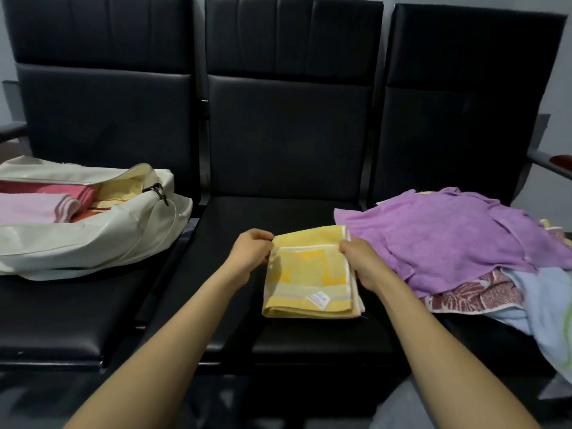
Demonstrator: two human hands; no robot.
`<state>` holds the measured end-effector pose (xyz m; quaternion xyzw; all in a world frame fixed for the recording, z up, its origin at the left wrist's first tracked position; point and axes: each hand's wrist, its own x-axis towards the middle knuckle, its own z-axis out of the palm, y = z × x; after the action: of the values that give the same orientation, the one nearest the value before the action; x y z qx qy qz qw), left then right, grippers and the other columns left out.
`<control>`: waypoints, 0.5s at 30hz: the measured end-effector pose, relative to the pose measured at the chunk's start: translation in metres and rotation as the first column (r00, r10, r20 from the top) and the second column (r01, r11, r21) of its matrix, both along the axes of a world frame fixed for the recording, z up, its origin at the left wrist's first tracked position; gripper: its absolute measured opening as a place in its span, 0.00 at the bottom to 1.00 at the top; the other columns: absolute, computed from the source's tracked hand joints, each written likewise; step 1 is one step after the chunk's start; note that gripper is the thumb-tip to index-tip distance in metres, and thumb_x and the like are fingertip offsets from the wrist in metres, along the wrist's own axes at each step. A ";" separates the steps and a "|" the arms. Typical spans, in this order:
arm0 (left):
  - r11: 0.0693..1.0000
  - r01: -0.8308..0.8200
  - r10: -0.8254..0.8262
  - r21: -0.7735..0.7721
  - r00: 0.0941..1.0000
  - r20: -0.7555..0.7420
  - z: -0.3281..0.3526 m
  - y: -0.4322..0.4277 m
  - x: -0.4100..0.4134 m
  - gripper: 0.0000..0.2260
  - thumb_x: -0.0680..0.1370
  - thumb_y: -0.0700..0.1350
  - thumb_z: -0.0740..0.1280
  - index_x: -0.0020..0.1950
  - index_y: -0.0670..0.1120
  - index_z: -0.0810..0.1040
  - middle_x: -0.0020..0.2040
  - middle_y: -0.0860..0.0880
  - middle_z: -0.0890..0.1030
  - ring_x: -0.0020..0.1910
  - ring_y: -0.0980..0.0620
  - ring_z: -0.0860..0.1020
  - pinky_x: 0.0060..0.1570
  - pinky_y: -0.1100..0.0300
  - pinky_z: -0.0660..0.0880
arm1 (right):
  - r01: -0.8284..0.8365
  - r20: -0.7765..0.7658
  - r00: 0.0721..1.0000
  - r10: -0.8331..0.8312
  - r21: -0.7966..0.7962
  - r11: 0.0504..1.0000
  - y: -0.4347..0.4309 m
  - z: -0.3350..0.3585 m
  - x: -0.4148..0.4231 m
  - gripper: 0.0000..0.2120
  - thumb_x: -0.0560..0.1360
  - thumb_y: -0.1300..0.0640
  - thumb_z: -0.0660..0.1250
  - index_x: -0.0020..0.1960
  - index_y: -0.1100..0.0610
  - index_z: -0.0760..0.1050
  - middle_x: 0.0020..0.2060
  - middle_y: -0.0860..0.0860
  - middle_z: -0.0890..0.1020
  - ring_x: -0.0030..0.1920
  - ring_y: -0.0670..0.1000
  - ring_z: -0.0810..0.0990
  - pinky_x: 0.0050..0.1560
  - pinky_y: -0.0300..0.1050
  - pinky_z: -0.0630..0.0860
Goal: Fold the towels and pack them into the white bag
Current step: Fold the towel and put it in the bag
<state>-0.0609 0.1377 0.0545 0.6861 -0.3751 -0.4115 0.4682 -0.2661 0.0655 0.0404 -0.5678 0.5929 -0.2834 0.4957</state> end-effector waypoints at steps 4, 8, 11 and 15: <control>0.986 0.001 -0.039 0.169 0.974 0.223 -0.019 0.002 0.010 0.19 0.75 0.42 0.70 0.64 0.45 0.72 0.59 0.46 0.75 0.55 0.49 0.74 0.53 0.55 0.74 | -0.046 -0.227 0.973 0.044 -0.003 0.999 -0.013 -0.022 -0.014 0.13 0.75 0.56 0.58 0.55 0.55 0.77 0.50 0.54 0.82 0.49 0.54 0.81 0.55 0.53 0.79; 0.965 0.032 -0.065 0.262 0.991 0.119 -0.028 0.000 0.005 0.14 0.77 0.48 0.69 0.56 0.41 0.73 0.54 0.46 0.76 0.53 0.49 0.75 0.51 0.55 0.75 | -0.048 -0.298 0.954 0.032 -0.048 0.998 -0.017 -0.025 -0.011 0.12 0.75 0.58 0.60 0.55 0.57 0.77 0.51 0.55 0.82 0.49 0.54 0.81 0.54 0.53 0.79; 0.949 0.079 -0.110 0.305 0.990 0.085 -0.034 -0.004 -0.001 0.18 0.77 0.50 0.69 0.60 0.40 0.74 0.54 0.45 0.79 0.51 0.49 0.78 0.47 0.56 0.76 | -0.041 -0.410 0.912 0.004 -0.083 0.996 -0.006 -0.011 -0.005 0.18 0.79 0.61 0.55 0.67 0.62 0.68 0.60 0.60 0.77 0.56 0.57 0.77 0.54 0.46 0.74; 0.944 0.088 -0.112 0.317 0.992 0.058 -0.034 -0.005 -0.002 0.25 0.73 0.54 0.72 0.63 0.40 0.74 0.54 0.46 0.79 0.51 0.49 0.78 0.42 0.58 0.75 | -0.075 -0.592 0.805 -0.031 -0.155 0.985 -0.002 -0.015 -0.005 0.20 0.81 0.65 0.52 0.73 0.63 0.57 0.63 0.61 0.73 0.51 0.57 0.74 0.43 0.44 0.66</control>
<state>-0.0630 0.1325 0.0203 0.7467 -0.3568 -0.4629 0.3174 -0.2714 0.0635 0.0254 -0.6749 0.6847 -0.1361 0.2389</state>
